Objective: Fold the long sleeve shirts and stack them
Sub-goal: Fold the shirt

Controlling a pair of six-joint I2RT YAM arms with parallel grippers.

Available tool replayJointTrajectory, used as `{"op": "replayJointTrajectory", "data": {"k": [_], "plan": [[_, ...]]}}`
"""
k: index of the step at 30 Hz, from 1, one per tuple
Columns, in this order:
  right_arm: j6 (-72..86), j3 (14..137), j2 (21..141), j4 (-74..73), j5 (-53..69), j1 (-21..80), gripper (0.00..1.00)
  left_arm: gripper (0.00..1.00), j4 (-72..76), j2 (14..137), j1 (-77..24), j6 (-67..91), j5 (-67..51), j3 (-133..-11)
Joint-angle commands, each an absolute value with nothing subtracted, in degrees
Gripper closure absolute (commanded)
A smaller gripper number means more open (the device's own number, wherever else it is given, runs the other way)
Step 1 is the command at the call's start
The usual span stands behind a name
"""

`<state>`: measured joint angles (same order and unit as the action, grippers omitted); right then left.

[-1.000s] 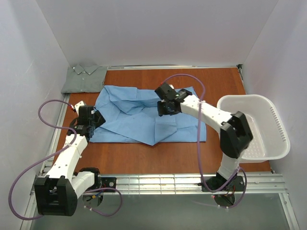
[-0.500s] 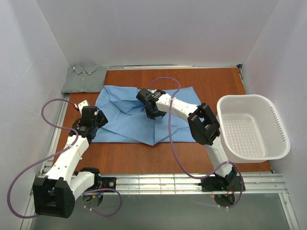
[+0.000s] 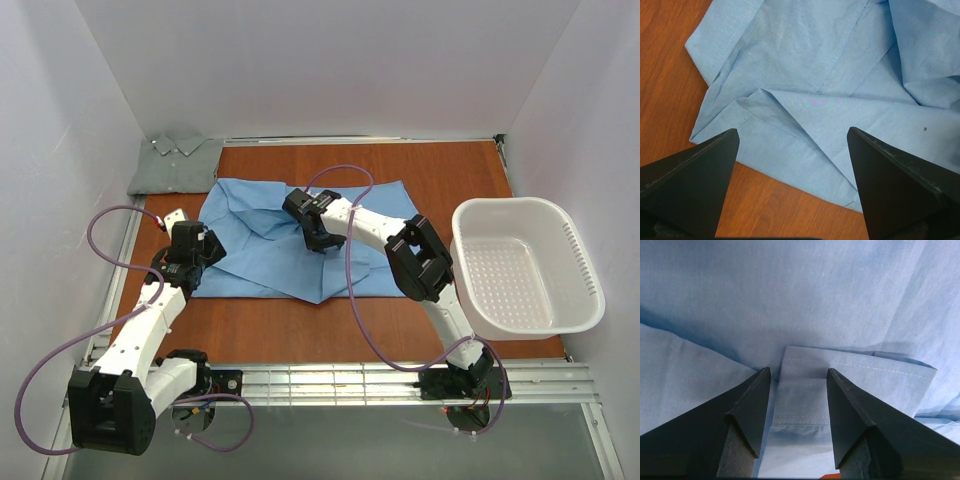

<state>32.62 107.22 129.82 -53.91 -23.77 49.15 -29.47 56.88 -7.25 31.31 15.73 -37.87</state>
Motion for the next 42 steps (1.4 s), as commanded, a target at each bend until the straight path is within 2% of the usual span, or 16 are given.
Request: {"op": "replayJointTrajectory", "data": {"k": [1,7,10,11,14,17,28,42], "plan": [[34.71,108.72,130.78,-54.76,-23.73,49.57,0.56,0.17,-28.65,55.55,-7.47,30.85,16.88,-37.53],[36.38,105.82,131.22,-54.32,-24.34,48.87,0.59,0.17,-28.56,55.46,-7.65,30.76,17.14,-37.35],[36.3,104.07,130.34,-54.05,-25.31,48.78,0.69,0.17,-28.56,55.37,-7.65,30.76,17.23,-37.35],[36.12,103.8,129.99,-53.97,-25.66,48.78,0.78,0.17,-28.56,55.46,-7.65,30.76,17.23,-37.44],[35.86,103.19,128.76,-53.96,-26.45,48.78,0.91,0.17,-28.56,55.63,-7.65,30.67,17.14,-37.44],[35.33,103.01,127.44,-54.05,-26.63,48.78,0.98,0.17,-28.48,55.72,-7.65,30.67,17.14,-37.35],[33.22,105.11,121.47,-54.05,-26.54,48.87,0.99,0.17,-28.48,56.07,-7.65,30.67,17.05,-37.27],[28.31,120.75,120.76,-52.39,-19.26,49.04,0.99,0.17,-28.56,56.51,-7.65,30.67,17.23,-37.27]]}}
